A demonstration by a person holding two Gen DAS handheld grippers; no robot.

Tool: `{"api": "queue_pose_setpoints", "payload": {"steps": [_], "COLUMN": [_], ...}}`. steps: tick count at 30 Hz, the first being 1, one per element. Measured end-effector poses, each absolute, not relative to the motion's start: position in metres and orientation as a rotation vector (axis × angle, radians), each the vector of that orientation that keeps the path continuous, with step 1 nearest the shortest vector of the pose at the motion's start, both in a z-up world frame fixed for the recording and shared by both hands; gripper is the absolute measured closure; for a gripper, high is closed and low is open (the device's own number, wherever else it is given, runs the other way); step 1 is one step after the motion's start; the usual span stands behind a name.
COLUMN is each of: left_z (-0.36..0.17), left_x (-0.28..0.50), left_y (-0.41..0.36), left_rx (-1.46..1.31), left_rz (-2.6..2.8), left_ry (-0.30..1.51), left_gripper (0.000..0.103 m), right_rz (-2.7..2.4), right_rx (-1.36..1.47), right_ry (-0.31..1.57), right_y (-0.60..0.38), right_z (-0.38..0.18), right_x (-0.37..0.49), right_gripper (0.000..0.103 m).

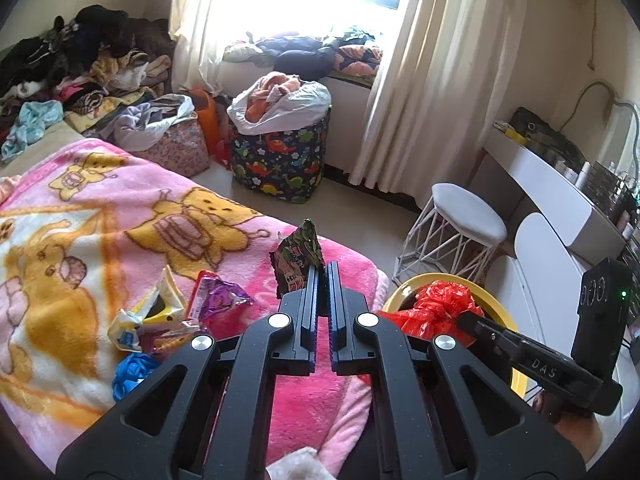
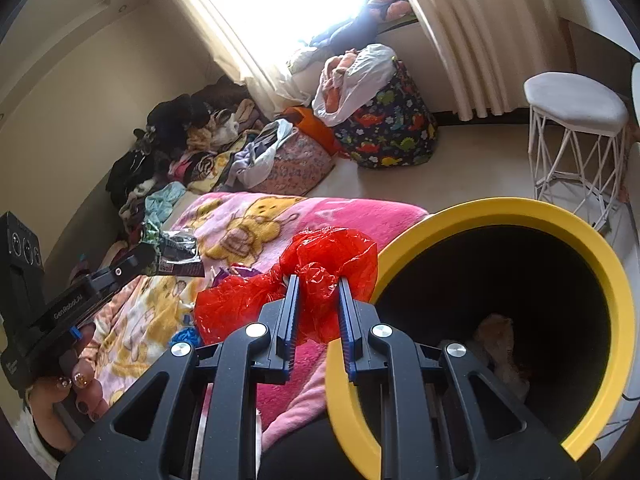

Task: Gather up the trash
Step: 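Carry the green wrapper and red bag in both tools over the yellow bin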

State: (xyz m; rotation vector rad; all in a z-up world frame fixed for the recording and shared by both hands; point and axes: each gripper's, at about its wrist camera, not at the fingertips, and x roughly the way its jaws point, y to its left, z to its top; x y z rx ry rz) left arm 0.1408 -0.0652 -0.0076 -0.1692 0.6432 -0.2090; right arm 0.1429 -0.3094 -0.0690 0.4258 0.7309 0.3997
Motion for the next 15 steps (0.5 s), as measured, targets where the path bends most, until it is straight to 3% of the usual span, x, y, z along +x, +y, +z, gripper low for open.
{"api": "queue_pose_setpoints", "payload": {"steps": [15], "left_z": [-0.008], "left_x": [0.141], "left_y": [-0.100], "left_rx": [-0.128], "left_rz": [-0.282], "left_ry": [0.649], "left_gripper": [0.102], "right_rz": [0.311], "right_rx": [0.437], "right_ry": [0.703], "right_y": [-0.341], "right_z": [-0.069], "right_x": [0.132], "right_gripper": [0.085]}}
